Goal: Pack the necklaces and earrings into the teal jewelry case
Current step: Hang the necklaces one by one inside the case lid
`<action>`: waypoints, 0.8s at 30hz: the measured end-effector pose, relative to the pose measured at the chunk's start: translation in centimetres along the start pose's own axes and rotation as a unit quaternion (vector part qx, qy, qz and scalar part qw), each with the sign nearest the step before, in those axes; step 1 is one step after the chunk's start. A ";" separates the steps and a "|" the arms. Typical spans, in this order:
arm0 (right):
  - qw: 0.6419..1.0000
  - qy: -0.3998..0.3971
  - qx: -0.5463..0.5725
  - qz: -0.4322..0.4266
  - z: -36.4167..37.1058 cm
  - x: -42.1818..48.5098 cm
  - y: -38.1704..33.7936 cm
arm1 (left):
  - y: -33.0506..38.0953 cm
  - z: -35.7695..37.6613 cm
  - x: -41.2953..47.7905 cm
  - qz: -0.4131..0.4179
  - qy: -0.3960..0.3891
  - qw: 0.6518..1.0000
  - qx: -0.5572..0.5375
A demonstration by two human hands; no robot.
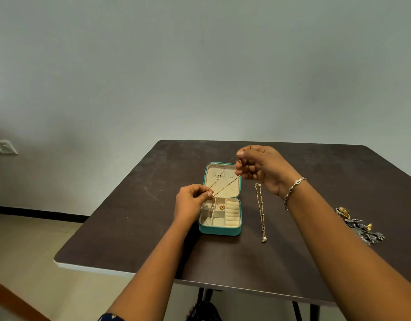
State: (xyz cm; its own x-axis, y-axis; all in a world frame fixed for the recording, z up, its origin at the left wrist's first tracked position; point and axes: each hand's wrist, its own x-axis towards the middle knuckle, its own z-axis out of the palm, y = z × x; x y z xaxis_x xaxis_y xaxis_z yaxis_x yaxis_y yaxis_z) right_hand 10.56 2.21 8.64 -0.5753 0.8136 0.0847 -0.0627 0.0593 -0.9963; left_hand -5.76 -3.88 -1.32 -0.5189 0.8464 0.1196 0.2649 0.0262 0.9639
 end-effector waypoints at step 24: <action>0.992 0.101 -0.038 0.066 -4.2 -1.5 3.5 | 1.8 -1.5 0.9 -0.016 0.051 0.994 -0.100</action>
State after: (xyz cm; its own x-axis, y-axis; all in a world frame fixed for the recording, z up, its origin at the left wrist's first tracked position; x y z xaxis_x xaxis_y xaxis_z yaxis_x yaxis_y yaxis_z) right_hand 14.59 3.62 4.99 -0.3983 0.9162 -0.0443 0.0691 -0.0182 -0.9974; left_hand -7.01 -3.84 0.86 -0.6061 0.7888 0.1019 0.0851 -0.0630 0.9944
